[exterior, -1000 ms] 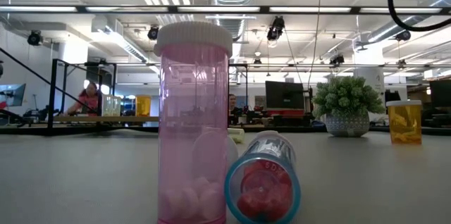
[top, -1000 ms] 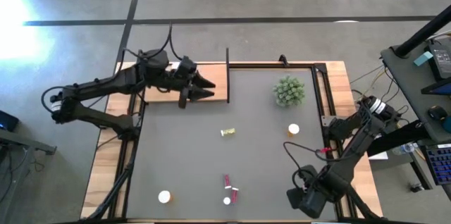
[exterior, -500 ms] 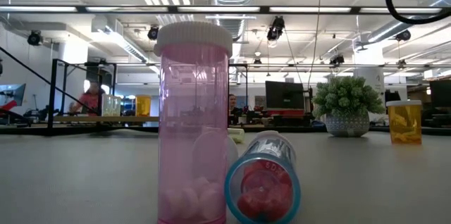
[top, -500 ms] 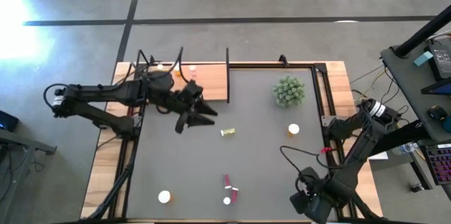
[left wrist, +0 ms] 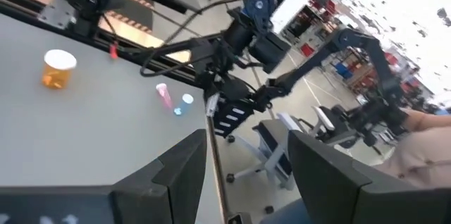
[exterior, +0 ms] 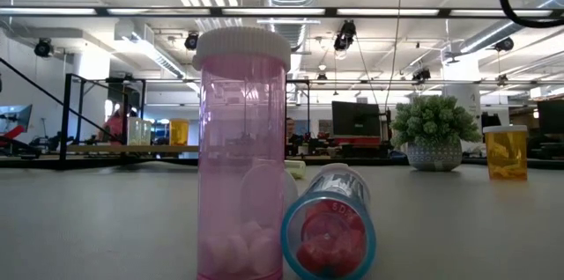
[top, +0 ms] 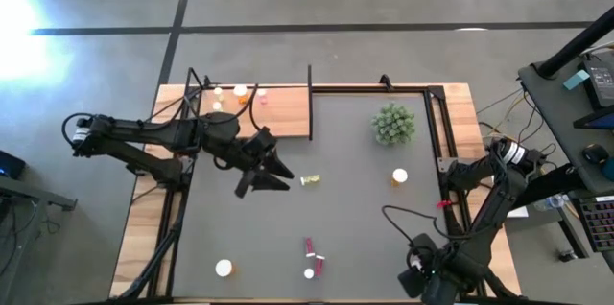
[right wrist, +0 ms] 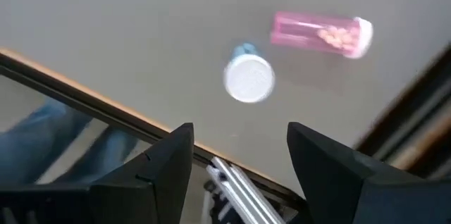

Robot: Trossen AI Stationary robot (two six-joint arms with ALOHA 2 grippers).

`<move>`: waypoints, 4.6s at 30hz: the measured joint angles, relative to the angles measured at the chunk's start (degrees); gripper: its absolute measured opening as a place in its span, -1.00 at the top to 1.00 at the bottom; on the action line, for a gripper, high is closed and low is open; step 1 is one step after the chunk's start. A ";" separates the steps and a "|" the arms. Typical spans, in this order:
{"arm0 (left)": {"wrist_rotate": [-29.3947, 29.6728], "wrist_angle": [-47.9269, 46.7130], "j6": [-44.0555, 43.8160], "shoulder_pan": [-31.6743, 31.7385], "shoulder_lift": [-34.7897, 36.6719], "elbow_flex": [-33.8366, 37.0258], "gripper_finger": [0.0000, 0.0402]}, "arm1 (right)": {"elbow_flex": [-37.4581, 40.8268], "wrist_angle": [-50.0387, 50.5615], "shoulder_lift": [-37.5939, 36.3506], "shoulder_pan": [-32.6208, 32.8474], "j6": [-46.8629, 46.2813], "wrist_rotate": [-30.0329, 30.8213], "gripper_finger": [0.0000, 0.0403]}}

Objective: Pick and place medicine bottles onto shelf by color
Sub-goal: Put the bottom right blue pill bottle on the shelf

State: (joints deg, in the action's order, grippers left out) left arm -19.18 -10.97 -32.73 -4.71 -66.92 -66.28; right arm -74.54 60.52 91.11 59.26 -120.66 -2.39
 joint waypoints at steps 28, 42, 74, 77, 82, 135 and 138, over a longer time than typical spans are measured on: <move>3.65 1.93 0.02 -0.70 -1.42 0.00 0.09 | 0.15 -0.75 7.21 -0.79 -1.20 3.98 0.02; 3.63 2.13 0.07 -0.66 -1.64 0.00 0.09 | 0.17 0.80 7.08 -1.57 -0.72 4.00 0.35; 2.97 2.77 0.11 -0.55 -1.22 -0.22 0.09 | -0.07 3.82 1.18 -29.37 42.58 8.25 0.40; 2.79 2.45 0.11 -0.54 -0.68 -0.22 0.09 | -0.07 -0.40 0.81 -35.22 49.80 8.59 0.40; 2.73 1.79 0.13 -0.48 1.39 -0.22 0.09 | -0.50 -13.22 0.87 -44.42 60.35 8.59 0.38; 2.69 -12.58 7.87 8.13 11.58 -0.09 0.09 | -54.93 3.23 41.40 -59.29 81.70 4.92 0.39; 2.65 -12.77 7.89 8.13 11.58 -0.09 0.09 | -55.17 3.42 41.79 -59.29 81.70 4.92 0.39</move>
State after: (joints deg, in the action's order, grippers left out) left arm -16.53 -23.75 -24.84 3.42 -55.33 -66.37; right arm -129.71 63.94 132.90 -0.03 -38.96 2.52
